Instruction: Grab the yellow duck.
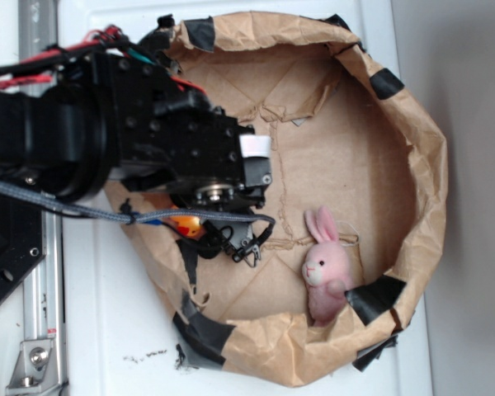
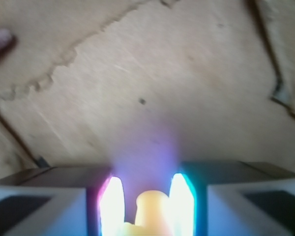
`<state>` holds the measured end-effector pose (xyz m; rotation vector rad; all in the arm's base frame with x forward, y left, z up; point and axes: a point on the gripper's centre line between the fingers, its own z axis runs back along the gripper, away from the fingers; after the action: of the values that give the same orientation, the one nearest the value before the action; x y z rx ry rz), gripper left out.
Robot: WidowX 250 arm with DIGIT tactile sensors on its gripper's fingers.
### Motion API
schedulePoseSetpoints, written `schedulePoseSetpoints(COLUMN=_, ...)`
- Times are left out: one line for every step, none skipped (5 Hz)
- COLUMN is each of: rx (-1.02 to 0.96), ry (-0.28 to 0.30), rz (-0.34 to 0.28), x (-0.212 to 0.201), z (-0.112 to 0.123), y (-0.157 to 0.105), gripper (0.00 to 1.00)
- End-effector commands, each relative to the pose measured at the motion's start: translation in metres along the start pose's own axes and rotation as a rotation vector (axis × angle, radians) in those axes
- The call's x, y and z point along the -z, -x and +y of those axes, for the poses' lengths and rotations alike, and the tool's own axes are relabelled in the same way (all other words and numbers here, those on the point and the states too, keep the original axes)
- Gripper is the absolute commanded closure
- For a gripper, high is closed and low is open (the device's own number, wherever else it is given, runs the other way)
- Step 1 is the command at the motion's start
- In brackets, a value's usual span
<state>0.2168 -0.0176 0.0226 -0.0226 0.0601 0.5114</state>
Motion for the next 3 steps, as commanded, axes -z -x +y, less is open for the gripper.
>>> schedulePoseSetpoints(rx=0.058, ry=0.051, rz=-0.316, x=-0.112, z=0.009, y=-0.034, gripper=1.00)
schedulePoseSetpoints(rx=0.089, ry=0.044, rz=-0.351, x=-0.123, z=0.008, y=-0.043, gripper=1.00)
schedulePoseSetpoints(rx=0.098, ry=0.049, rz=-0.374, x=-0.122, z=0.009, y=-0.048, gripper=1.00)
